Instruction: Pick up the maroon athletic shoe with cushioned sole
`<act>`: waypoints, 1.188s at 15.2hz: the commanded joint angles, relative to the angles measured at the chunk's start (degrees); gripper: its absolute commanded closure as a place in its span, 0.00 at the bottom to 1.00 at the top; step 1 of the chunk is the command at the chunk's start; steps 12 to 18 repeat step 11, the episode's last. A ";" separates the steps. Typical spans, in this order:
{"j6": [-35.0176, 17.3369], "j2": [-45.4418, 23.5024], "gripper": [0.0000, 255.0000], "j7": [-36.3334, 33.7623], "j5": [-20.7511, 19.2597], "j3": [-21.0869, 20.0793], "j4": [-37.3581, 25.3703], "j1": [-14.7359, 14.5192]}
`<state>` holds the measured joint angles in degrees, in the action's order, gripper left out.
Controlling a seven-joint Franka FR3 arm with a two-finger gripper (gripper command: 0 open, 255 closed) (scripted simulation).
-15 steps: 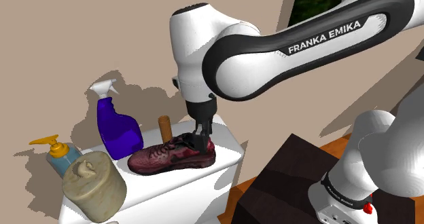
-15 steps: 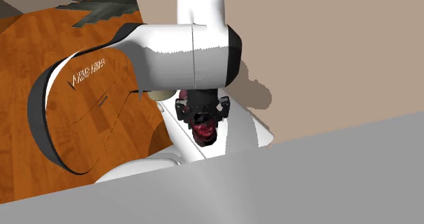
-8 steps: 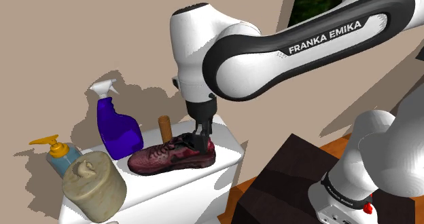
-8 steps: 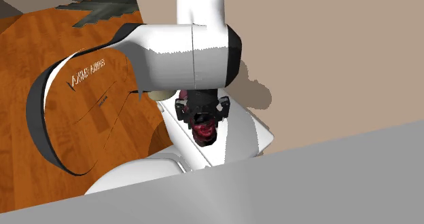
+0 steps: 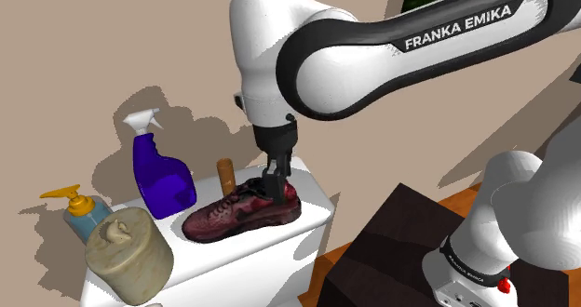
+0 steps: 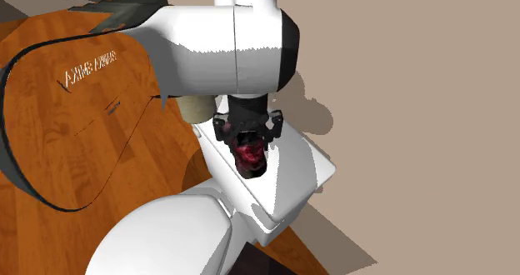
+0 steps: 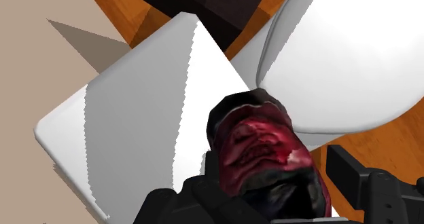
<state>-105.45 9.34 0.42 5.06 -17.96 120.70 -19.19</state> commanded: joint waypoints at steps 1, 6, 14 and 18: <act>1.47 0.39 1.00 0.02 0.06 0.08 -1.13 0.02; 5.32 0.92 1.00 -0.01 0.08 0.27 -4.45 0.10; 7.74 1.10 1.00 -0.07 0.07 0.37 -6.70 0.15; 7.74 1.10 1.00 -0.07 0.07 0.37 -6.70 0.15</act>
